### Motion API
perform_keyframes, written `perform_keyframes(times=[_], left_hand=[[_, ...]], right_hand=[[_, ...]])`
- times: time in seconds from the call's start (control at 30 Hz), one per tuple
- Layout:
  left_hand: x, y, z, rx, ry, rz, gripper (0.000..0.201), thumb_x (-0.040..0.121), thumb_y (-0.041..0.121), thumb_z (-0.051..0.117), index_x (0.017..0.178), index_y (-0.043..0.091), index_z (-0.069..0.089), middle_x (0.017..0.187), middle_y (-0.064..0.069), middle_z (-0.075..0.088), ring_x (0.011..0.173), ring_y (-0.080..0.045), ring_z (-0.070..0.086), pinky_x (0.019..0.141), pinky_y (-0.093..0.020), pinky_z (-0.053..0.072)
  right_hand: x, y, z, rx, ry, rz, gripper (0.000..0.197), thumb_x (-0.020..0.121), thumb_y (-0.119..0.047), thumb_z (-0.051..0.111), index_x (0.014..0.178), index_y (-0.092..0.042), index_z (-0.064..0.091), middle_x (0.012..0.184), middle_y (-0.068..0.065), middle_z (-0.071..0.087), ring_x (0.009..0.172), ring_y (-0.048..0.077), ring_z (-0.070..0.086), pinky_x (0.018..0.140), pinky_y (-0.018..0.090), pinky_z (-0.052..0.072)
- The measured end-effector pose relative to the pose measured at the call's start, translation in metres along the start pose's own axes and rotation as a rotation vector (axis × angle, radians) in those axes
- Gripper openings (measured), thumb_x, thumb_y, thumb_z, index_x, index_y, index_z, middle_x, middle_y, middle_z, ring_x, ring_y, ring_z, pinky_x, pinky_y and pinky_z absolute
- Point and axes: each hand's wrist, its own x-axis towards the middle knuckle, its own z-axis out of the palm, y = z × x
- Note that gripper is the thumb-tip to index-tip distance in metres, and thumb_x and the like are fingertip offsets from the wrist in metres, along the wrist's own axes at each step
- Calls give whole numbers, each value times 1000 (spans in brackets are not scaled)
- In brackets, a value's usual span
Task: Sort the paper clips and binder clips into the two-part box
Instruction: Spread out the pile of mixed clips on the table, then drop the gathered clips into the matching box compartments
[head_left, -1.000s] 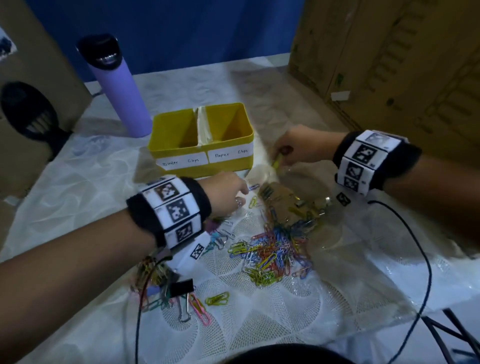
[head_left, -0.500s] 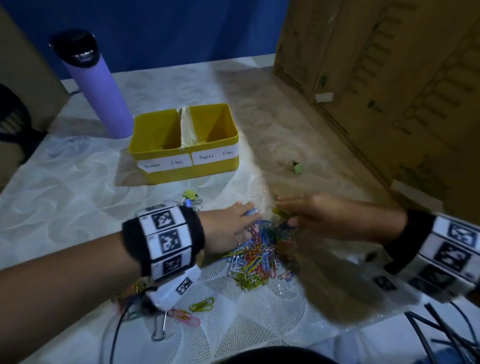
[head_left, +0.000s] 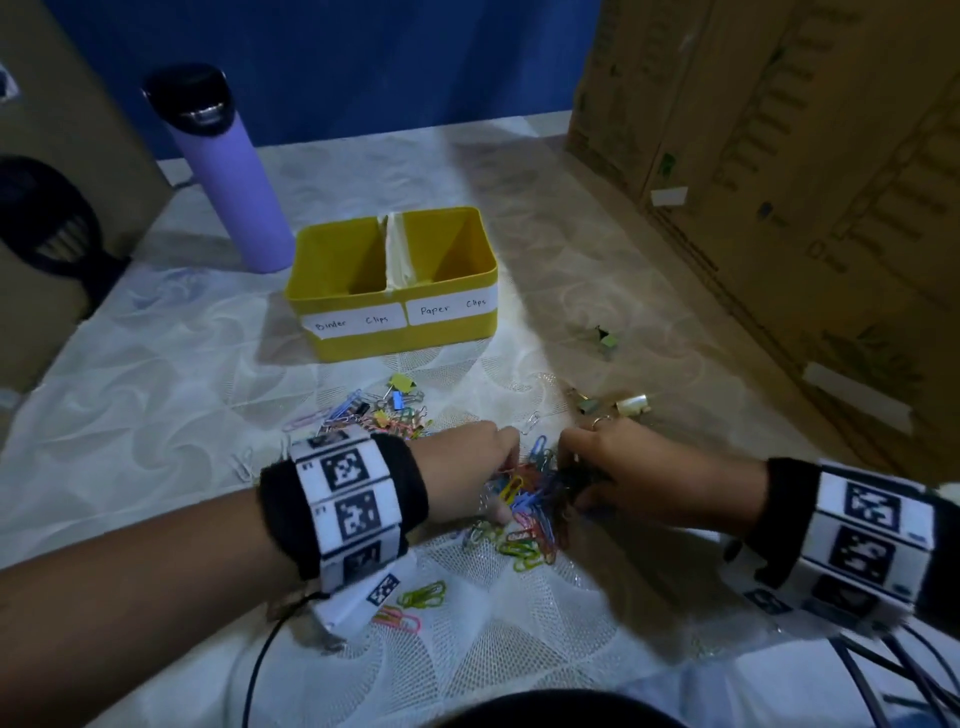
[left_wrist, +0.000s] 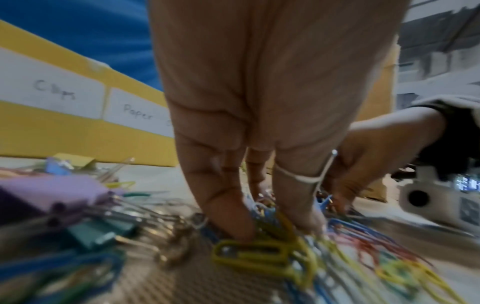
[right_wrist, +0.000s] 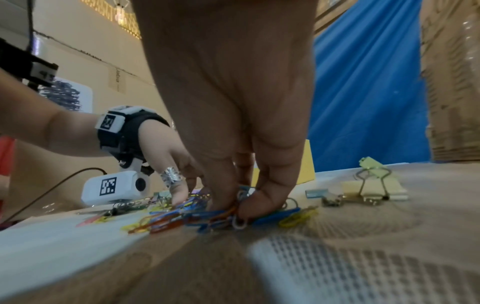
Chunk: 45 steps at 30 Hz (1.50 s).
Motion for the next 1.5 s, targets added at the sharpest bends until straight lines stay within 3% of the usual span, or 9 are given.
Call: perform_keyframes(times=[0.23,0.33,0.5,0.67,0.77,0.9,1.07,1.2,1.5], left_hand=[[8,-34,-21,-304,-51,-65,12,87,18,62,96,10,63,75,-4,64,56,-12,57,49,-19,46],[3,-48,-47,-471,-17,-33,8,87,15,61,81,20,61,70,-7,65,53,-10,61,52,-24,49],[0,-66,-118,-728,278,-14,18,88,5,55,76,18,57,71,-1,57,44,3,58,50,-8,51],[27,-85,-164,-835,629,-164,5,89,3,55,87,1,60,73,-4,53,33,1,55,42,-6,49],[47,-93,-169,-829,667,-321,10,89,-1,55,87,-8,62,77,-7,56,38,-8,56,35,-9,46],[52,-93,-164,-868,560,-394,13,92,-8,45,86,-8,56,58,-9,55,53,-16,56,40,-18,53],[26,-87,-142,-425,676,-259,18,86,10,62,104,8,62,80,-2,60,66,-16,57,65,-24,48],[-8,-52,-85,-102,353,-69,6,85,16,64,81,18,68,72,14,59,68,-1,53,59,-13,40],[-15,4,0,-83,-38,-76,55,80,58,55,119,20,44,120,-5,43,109,-24,49,93,-39,44]], right_hand=[[2,18,-8,165,-45,-31,23,76,-19,71,97,-11,65,83,2,65,74,14,57,62,21,40],[5,22,-27,406,-112,-38,13,75,-14,74,83,-20,65,72,-1,64,63,8,56,60,18,44],[22,9,-84,710,-107,-117,13,76,-12,67,86,-5,64,83,37,62,64,20,54,55,26,45],[85,-9,-142,932,154,-90,7,81,-2,61,78,-7,59,76,9,60,53,3,59,54,9,53],[140,-14,-157,854,356,40,5,82,-4,65,80,-1,62,68,8,58,42,3,60,52,14,55],[176,-11,-152,588,252,170,29,87,-15,60,103,8,64,98,22,70,88,33,70,84,45,57],[127,-7,-146,208,354,-32,27,88,-16,58,114,-11,65,96,1,63,85,15,59,84,28,50],[73,6,-92,39,159,-196,27,89,-14,56,113,-19,66,107,3,71,96,18,66,88,29,49],[2,7,-13,-12,-131,-264,43,90,-18,50,131,-5,48,137,15,52,122,29,52,101,33,38]])
